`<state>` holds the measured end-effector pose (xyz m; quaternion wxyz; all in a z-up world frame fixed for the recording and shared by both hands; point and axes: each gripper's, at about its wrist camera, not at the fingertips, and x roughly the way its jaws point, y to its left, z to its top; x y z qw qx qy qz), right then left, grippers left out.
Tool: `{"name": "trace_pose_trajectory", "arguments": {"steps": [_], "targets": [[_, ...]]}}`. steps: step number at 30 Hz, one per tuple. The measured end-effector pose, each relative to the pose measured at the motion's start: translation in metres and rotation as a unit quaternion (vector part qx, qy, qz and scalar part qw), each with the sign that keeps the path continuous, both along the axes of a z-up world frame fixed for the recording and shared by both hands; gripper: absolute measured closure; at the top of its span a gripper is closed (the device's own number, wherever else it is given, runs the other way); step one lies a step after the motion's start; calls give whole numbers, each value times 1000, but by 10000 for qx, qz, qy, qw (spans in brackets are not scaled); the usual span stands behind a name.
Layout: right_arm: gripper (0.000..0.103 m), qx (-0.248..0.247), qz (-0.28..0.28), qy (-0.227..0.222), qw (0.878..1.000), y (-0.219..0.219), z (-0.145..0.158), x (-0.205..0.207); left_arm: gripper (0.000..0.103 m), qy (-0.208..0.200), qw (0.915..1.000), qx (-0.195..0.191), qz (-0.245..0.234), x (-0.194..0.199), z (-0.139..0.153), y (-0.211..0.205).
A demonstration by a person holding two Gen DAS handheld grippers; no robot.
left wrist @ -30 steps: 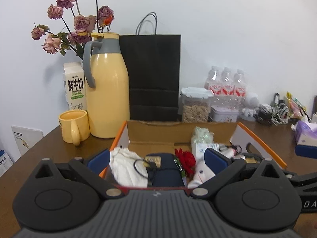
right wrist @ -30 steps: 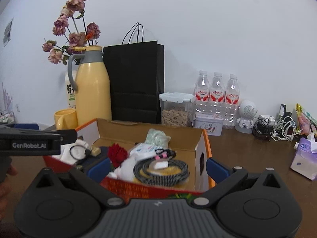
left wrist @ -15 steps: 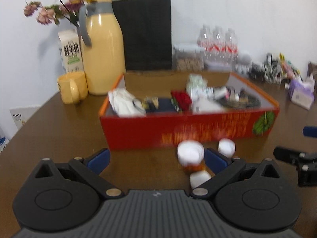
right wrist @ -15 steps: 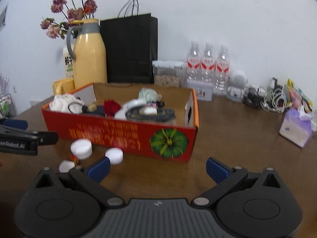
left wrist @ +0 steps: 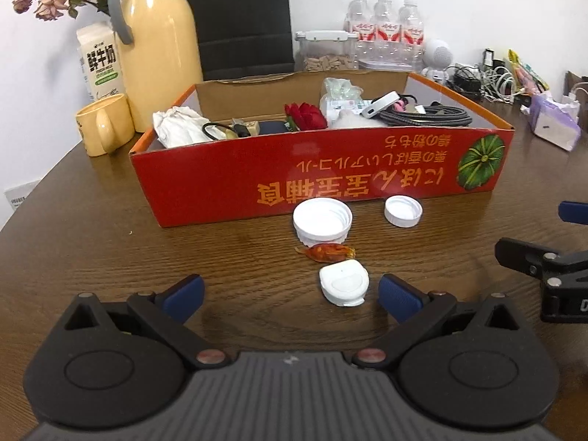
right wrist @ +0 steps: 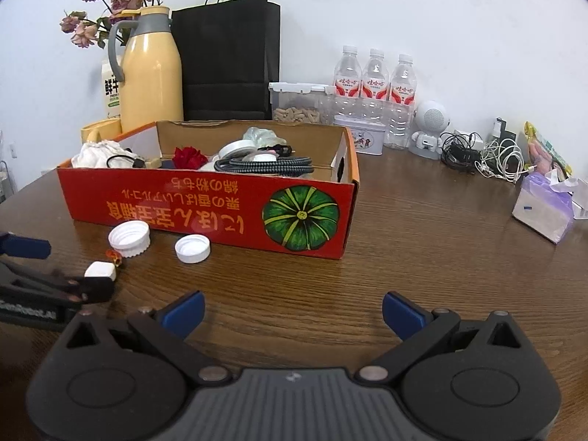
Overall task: Organize objects
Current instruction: 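Withdraw both tools from the box back toward the table caps, then grasp a white cap with the left gripper while the right gripper grasps another white cap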
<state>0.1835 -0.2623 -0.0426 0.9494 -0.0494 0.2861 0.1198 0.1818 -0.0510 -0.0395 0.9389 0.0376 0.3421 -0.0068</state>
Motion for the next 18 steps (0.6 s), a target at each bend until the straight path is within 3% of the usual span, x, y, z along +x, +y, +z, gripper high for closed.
{"name": "trace_pose_trajectory", "arguments": {"steps": [3,8,11,13,15,18], "targets": [[0,32,-35,23,10000,-1,0,1,1,-44,10000,-51,10,1,0,-2],[0,23,-39,12,10000,-1,0,1,24,-72,9998,-127,-128,-1,0,-5],[0,20,-53,5,10000,-1,1,1,40,-119,9996,-152,-182,-4,0,-6],[0,14,-57,-7,10000,-1,1,1,62,-162,9992,-189,-298,-7,1,-8],[0,12,-59,-8,10000,-1,1,0,75,-210,9988,-167,-420,-12,1,-10],[0,9,-66,0,10000,-1,1,1,75,-249,9983,-123,-509,-16,1,-13]]}}
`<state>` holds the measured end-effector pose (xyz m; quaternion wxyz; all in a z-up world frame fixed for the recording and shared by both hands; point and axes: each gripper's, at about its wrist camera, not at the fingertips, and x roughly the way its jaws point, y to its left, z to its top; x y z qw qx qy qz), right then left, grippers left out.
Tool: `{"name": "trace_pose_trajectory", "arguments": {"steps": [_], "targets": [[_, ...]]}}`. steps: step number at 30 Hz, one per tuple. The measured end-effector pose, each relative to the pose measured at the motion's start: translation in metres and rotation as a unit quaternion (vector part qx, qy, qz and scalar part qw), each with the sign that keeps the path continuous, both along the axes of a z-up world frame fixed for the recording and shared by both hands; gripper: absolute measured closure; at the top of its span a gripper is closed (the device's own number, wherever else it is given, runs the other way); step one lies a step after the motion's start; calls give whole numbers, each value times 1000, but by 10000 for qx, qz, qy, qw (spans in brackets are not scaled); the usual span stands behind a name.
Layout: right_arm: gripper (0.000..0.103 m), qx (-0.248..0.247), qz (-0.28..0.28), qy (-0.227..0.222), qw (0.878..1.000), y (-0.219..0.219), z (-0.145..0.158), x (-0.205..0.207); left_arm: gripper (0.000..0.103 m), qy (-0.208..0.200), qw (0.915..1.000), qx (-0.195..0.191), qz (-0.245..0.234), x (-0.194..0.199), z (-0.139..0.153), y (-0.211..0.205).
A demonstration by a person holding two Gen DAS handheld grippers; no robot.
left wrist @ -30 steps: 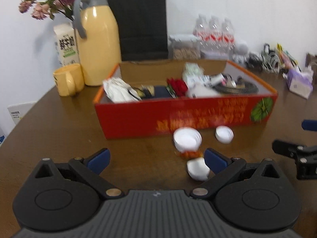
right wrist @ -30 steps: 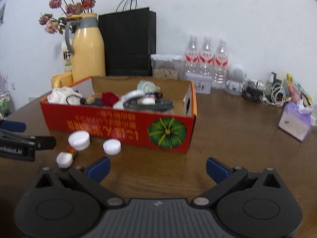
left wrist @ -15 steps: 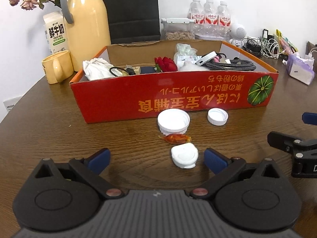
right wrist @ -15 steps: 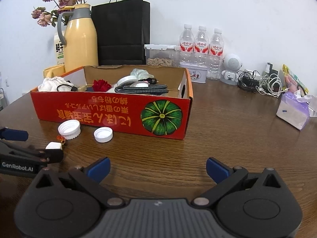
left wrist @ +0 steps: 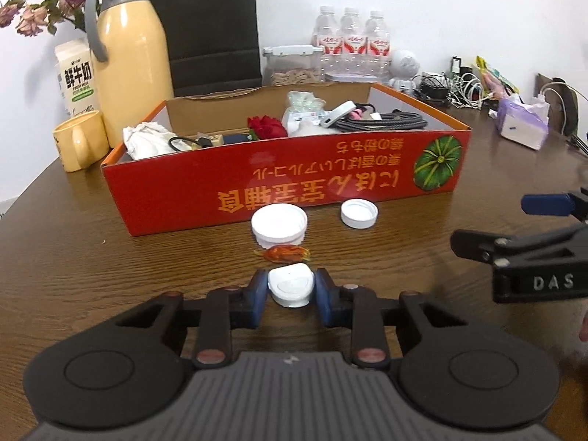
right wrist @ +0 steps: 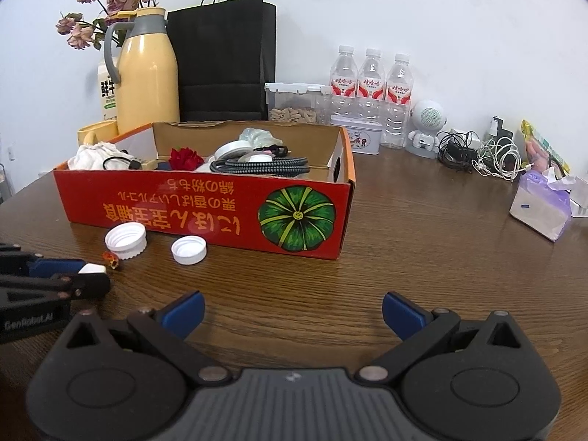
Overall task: Organize objects
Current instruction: 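Grasp a white cap with the left gripper while the right gripper grasps another white cap, then carry both white caps over the box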
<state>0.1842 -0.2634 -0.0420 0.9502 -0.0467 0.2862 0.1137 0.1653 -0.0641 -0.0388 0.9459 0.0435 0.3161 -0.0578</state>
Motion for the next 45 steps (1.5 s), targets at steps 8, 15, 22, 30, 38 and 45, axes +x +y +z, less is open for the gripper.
{"name": "trace_pose_trajectory", "arguments": {"steps": [8,15,22,30,38,45], "targets": [[0,-63,-24,-46,10000,1,0,-1,75,-100,9993,-299,205,-8,9,18],[0,-143,218,-101,9996,15,2,-3,75,-397,9972,-299,562,1,26,46],[1,-24,469,-46,9989,41,7,8,75,-568,9949,-311,769,17,32,63],[24,-37,532,339,9980,69,1,39,75,-603,9940,-423,805,16,28,71],[75,170,336,448,9983,78,-3,56,75,-588,9941,-495,771,15,25,72],[76,251,468,310,9981,77,-1,49,75,-601,9940,-493,767,15,25,72]]}}
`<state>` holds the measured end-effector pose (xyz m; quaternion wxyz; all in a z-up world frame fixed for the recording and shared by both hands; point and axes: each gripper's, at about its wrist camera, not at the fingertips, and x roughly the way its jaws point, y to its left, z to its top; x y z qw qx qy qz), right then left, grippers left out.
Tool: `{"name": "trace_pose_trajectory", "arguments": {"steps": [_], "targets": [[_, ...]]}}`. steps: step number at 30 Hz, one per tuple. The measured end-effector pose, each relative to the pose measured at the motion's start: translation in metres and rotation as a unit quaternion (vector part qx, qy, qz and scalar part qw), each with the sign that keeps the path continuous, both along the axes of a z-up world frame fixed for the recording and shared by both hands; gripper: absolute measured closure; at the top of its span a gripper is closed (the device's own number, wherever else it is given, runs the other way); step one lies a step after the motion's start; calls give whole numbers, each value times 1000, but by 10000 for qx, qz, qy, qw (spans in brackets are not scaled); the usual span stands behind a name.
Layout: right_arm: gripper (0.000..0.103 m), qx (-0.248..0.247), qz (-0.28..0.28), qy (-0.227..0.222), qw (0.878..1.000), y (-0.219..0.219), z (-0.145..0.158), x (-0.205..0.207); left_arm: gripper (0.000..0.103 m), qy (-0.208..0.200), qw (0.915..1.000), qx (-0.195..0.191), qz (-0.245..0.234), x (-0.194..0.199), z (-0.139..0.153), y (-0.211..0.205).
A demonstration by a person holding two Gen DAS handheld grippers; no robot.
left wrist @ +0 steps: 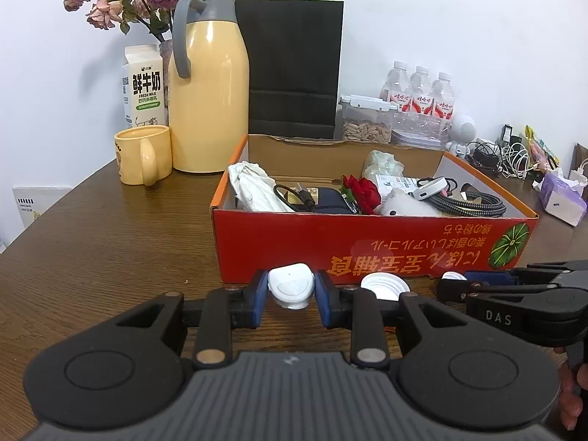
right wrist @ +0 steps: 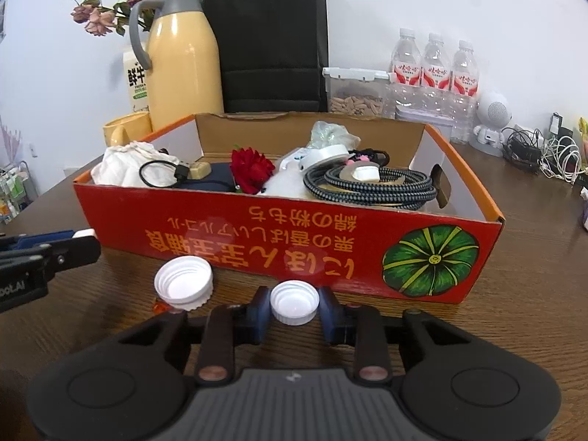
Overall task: Organize objects
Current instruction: 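Carry both white caps over the box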
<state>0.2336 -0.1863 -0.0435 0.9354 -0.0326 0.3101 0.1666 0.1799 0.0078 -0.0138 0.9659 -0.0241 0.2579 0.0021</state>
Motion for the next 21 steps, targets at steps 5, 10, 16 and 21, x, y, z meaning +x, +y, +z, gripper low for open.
{"name": "trace_pose_trajectory", "arguments": {"steps": [5,10,16,21], "targets": [[76,97,27,-257,9996,-4,8,-9,75,-39,10000,1,0,-2,2,-1],[76,234,131,-606,9978,-9,24,-23,75,-191,9998,-23,-53,-6,14,-2],[76,300,215,-1130,9929,-16,54,-30,75,-482,9988,-37,-110,-1,39,-7],[76,319,146,-1479,9884,-21,76,-18,75,-783,9969,-42,-116,18,61,-16]]}}
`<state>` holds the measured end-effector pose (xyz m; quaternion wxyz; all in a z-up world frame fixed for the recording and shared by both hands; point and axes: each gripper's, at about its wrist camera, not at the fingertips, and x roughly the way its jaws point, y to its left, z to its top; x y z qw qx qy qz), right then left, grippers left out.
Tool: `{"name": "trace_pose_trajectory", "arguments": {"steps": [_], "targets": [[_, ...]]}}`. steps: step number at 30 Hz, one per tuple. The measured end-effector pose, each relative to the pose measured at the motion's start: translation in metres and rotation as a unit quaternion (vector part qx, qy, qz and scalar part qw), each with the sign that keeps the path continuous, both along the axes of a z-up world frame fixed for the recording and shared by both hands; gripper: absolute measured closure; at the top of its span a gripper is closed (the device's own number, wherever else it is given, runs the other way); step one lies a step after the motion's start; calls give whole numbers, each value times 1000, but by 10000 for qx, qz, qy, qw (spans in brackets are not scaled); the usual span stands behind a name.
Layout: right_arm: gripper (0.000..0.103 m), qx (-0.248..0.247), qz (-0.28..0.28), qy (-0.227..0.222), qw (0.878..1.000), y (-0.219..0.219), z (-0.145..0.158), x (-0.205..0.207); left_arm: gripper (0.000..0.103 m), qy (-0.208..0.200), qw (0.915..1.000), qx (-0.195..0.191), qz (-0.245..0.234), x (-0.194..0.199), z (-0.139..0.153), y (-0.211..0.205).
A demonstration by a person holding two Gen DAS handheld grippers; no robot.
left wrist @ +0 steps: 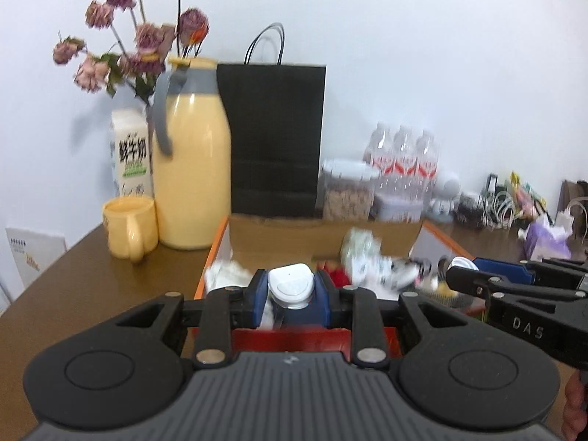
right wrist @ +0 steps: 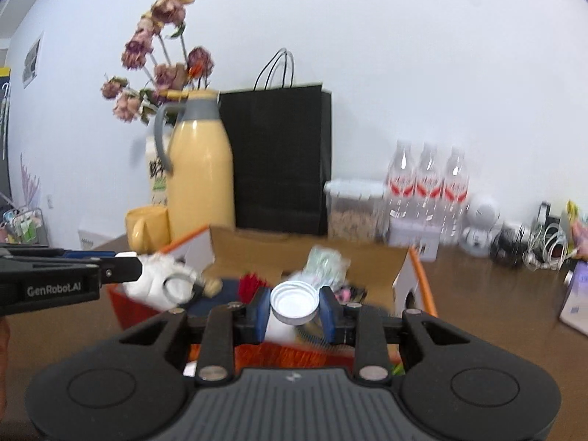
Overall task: Organize objects
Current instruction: 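Carry both white caps over the box, then open both grippers to drop the white caps into the box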
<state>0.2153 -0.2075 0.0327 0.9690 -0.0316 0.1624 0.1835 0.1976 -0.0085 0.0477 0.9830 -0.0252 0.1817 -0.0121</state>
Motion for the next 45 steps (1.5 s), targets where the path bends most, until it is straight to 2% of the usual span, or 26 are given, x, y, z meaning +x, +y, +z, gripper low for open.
{"name": "trace_pose_trajectory", "arguments": {"steps": [8,12,15,18,23,24,25,26,27,28,29,30,31,32,45], "targets": [[76,190,-183,-235,9994,1,11,44,75,-46,9999,-114,115,48,6,-15],[76,277,-286,-221,9990,1,-3,66,75,4,9998,-150,165,73,-3,-19],[76,242,-288,-35,9993,-2,-17,72,75,227,9996,-61,131,83,-19,-19],[76,269,-327,90,9991,-6,-23,76,75,322,9993,-5,204,87,-27,-16],[75,205,-335,147,9991,-5,-28,75,75,173,9995,27,263,79,-27,-15],[75,190,-330,167,9991,-5,-28,74,72,134,9994,33,305,77,-26,-15],[75,174,-327,201,9991,-5,-29,74,65,105,9994,40,320,77,-26,-15],[73,164,-340,215,9991,-6,-30,73,60,71,9994,49,327,75,-25,-14],[70,149,-360,225,9990,-7,-31,71,51,23,9993,65,358,73,-24,-14],[57,137,-370,235,9989,-8,-31,71,37,-8,9992,81,396,72,-23,-14],[37,136,-381,227,9989,-9,-30,70,28,-58,9990,91,438,71,-22,-13],[27,139,-420,201,9988,-10,-30,68,12,-124,9987,90,486,69,-21,-12],[10,128,-478,164,9986,-10,-30,67,0,-177,9983,92,542,68,-20,-12],[2,117,-499,141,9986,-11,-29,66,0,-242,9979,91,593,66,-19,-12],[0,70,-563,181,9982,-13,-29,64,0,-184,9975,117,667,64,-20,-13]]}}
